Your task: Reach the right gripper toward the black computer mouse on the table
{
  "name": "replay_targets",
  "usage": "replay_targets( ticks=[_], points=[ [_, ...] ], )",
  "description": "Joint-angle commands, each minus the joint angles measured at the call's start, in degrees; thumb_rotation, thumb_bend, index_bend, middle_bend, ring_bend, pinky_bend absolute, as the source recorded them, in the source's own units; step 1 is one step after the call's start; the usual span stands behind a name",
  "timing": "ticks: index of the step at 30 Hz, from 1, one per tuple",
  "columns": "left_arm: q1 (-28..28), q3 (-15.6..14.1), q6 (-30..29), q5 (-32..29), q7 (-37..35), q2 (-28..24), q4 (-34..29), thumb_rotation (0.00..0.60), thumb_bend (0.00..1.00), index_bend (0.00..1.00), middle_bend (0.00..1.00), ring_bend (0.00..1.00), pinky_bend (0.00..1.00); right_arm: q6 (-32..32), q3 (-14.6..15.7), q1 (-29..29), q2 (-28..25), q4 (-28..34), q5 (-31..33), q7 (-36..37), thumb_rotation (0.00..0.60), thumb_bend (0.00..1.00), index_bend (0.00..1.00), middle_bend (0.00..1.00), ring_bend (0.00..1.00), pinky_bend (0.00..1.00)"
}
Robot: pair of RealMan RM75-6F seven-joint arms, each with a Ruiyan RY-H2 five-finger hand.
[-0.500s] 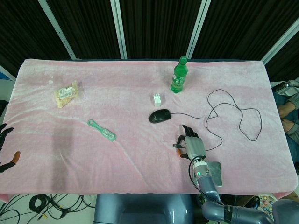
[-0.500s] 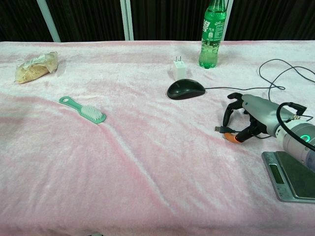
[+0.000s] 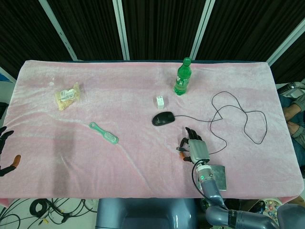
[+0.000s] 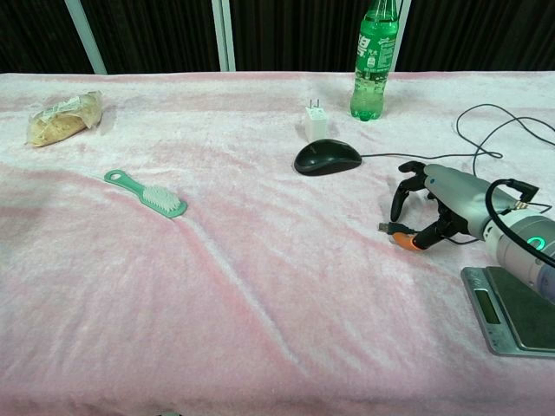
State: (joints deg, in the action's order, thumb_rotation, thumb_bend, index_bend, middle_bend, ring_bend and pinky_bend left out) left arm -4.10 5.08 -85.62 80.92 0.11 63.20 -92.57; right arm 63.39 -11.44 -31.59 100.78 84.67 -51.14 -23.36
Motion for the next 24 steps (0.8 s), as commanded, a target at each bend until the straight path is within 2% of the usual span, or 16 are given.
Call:
replay_targets(
  ticks=[1, 17, 24],
  points=[
    [0.0, 0.0, 0.0, 0.0, 0.0, 0.0, 0.0, 0.6, 0.34, 0.16, 0.06, 0.0, 0.0, 0.0, 0.0, 0.0, 0.1, -0.2, 0.1, -0.1, 0.6, 0.26, 0.52, 0.03, 0.04, 0.16],
    [0.0, 0.0, 0.1, -0.1, -0.1, -0.1, 0.0, 0.6, 0.34, 0.16, 0.06, 0.0, 0.0, -0.2, 0.0, 0.1, 0.3, -0.6, 0.5, -0.4, 0.6, 0.26, 0.53, 0.03, 0.04, 0.16],
    [0.0, 0.0, 0.1, -0.2, 0.0, -0.1, 0.0, 0.6, 0.34, 0.16, 0.06, 0.0, 0.0, -0.7, 0.0, 0.1, 0.4, -1.2, 0.6, 0.0, 0.6, 0.29, 0.58, 0.03, 0.04, 0.16]
  ],
)
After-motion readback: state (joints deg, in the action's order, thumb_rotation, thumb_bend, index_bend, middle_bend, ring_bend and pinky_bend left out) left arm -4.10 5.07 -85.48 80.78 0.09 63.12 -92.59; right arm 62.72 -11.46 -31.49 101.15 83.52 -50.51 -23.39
